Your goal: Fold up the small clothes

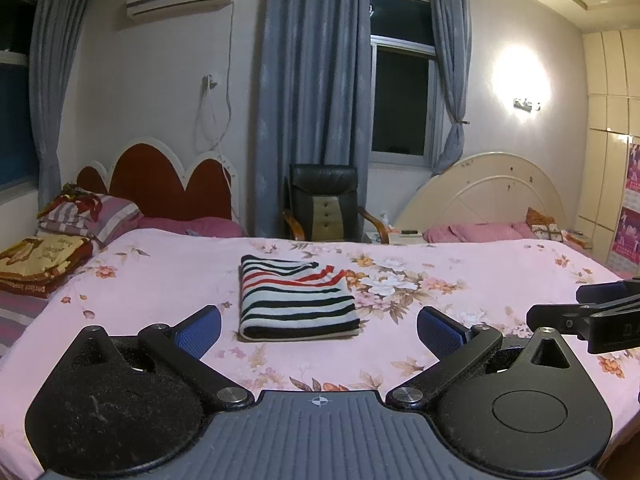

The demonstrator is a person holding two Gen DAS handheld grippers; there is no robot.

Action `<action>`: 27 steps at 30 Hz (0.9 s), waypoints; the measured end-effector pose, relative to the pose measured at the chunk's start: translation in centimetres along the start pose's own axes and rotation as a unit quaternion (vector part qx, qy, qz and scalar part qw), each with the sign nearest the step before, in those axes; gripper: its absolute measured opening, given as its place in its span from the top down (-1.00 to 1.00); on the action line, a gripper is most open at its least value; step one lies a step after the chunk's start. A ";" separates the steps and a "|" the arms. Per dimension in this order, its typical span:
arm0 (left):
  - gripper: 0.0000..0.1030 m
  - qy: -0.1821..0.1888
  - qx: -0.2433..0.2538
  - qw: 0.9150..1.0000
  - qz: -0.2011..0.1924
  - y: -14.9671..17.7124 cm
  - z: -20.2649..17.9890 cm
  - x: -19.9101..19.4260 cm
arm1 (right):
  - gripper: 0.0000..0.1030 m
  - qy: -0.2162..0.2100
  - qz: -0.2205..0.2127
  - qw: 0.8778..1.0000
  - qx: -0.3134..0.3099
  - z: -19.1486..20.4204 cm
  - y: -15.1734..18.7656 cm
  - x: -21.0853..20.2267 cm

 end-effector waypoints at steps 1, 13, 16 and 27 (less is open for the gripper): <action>-1.00 0.001 0.001 1.000 0.001 0.0 -0.1 0.1 | -0.98 0.002 0.000 1.000 0.000 0.0 0.0 -0.1; -1.00 0.007 0.007 1.000 -0.004 -0.2 -0.6 -0.4 | -0.98 0.008 0.001 1.000 0.000 -0.6 0.0 -0.3; -1.00 0.008 0.008 1.000 -0.005 -0.3 -0.7 -0.6 | -0.98 0.009 0.001 1.000 0.001 -0.6 0.0 -0.4; -1.00 0.010 0.008 1.000 -0.006 -0.6 -0.9 -0.5 | -0.98 0.012 0.001 1.000 -0.008 -0.7 -0.2 -0.4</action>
Point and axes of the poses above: each gripper's, at about its wrist camera, not at the fingertips, and x roughly the way its jaws point, z to its left, y to its underside, the point moved 2 cm from there along x, roughly the way its jaws point, and after that the axes turned 12 degrees about -z, right-handed, at the moved point
